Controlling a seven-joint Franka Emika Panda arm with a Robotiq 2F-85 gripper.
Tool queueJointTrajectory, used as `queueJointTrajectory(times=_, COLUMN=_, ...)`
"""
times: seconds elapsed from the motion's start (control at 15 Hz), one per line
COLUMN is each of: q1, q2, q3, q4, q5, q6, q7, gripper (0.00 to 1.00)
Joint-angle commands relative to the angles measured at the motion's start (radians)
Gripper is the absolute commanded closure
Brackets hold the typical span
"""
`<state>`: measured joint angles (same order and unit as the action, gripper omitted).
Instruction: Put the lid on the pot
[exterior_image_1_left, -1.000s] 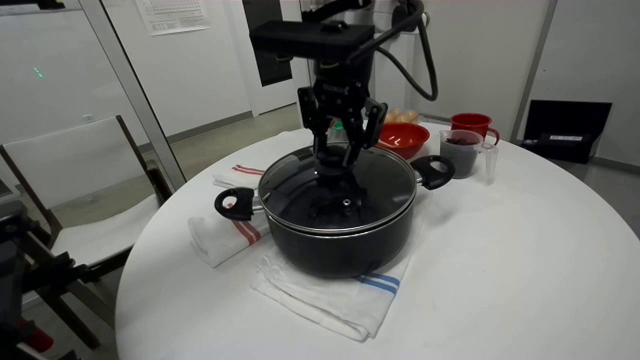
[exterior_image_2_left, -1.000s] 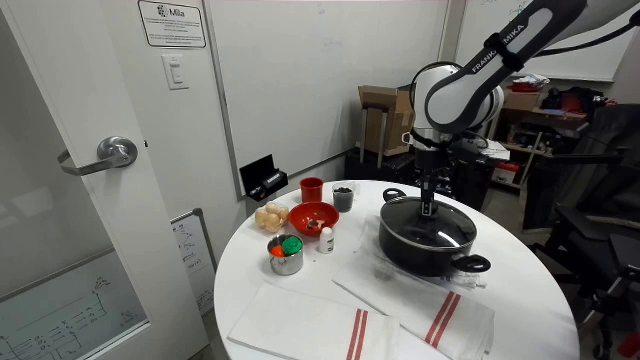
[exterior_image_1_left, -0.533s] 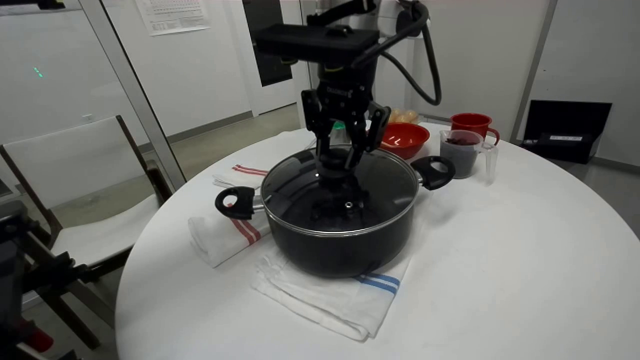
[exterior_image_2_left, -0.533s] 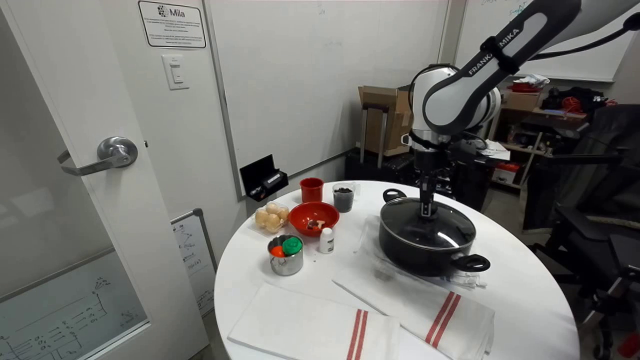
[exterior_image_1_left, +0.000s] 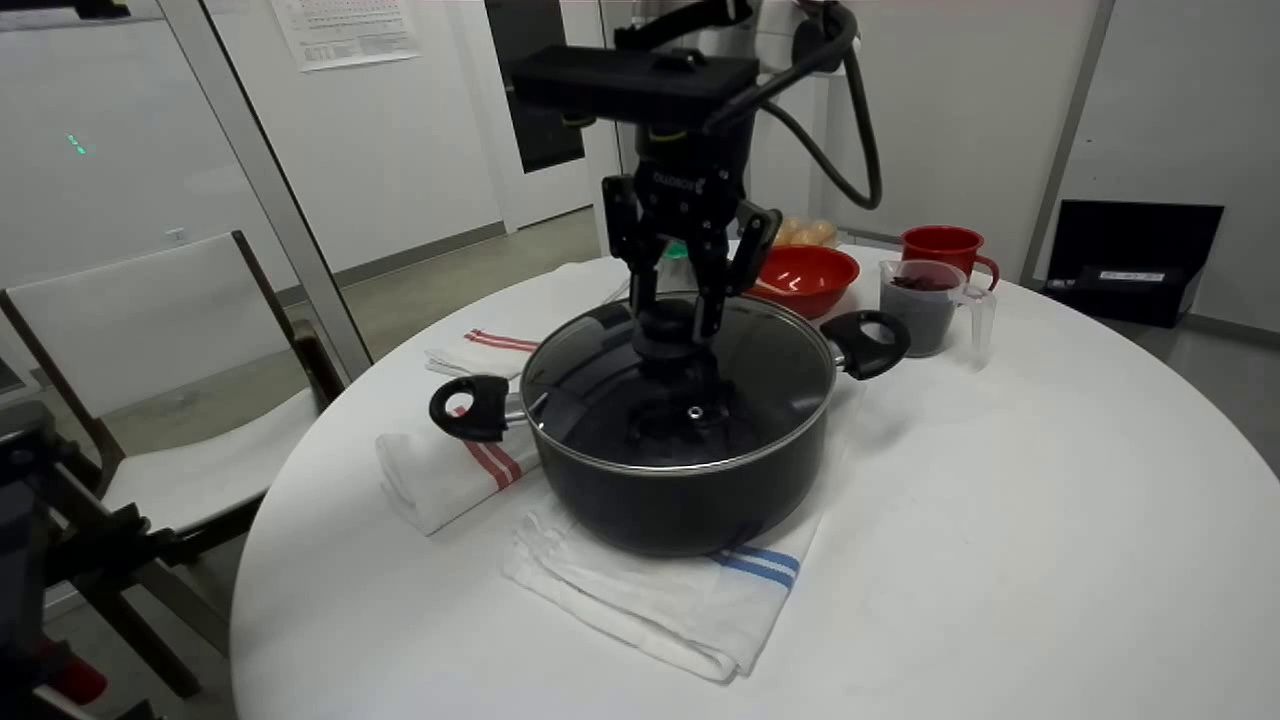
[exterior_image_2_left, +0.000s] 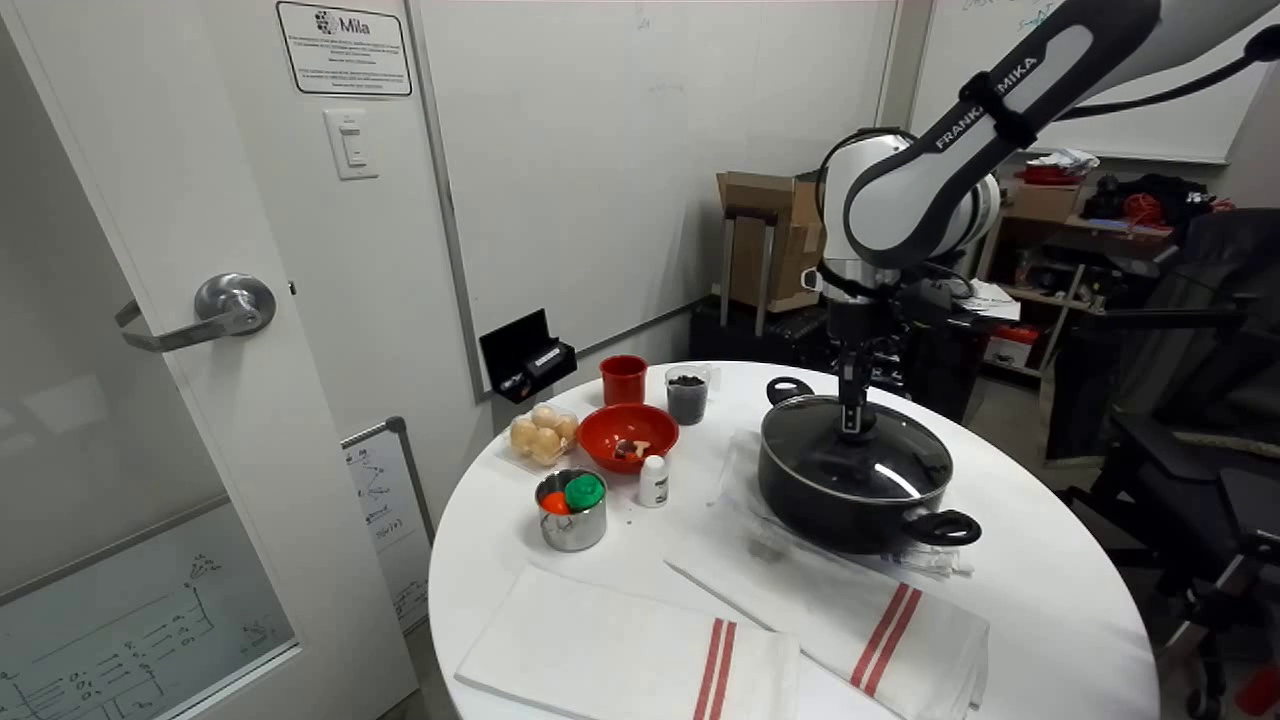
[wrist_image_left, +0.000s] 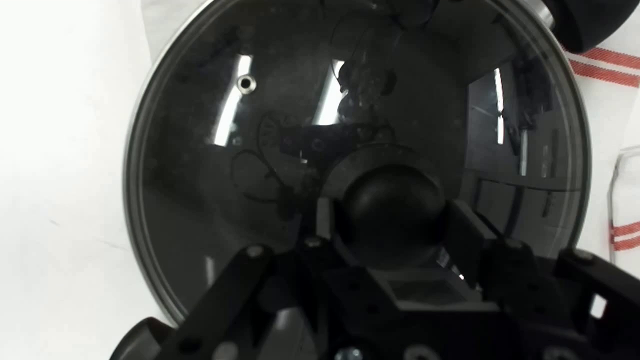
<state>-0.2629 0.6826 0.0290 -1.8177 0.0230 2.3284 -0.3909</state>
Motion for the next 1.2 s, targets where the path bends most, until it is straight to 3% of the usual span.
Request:
queueJointTrajectory(times=0.0, q1=0.003, q2=-0.004, q3=0.007, q4=0.01, q5=0.033, q6=-0.005, q7=0.008, gripper=0.1)
queueJointTrajectory(times=0.13, q1=0.004, q2=-0.006, q3=0.009, q4=0.007, q5=0.04, q6=-0.001, q7=0.007, gripper=0.01)
queueJointTrajectory(times=0.53, q1=0.02, q2=-0.041, q3=0.001, q4=-0.033, q5=0.034, q6=0.018, q7=0.029, gripper=0.0)
queueJointTrajectory(times=1.13, q1=0.076, q2=-0.204, q3=-0.019, q4=-0.218, q5=0.002, q6=0.139, q7=0.1, gripper=0.0)
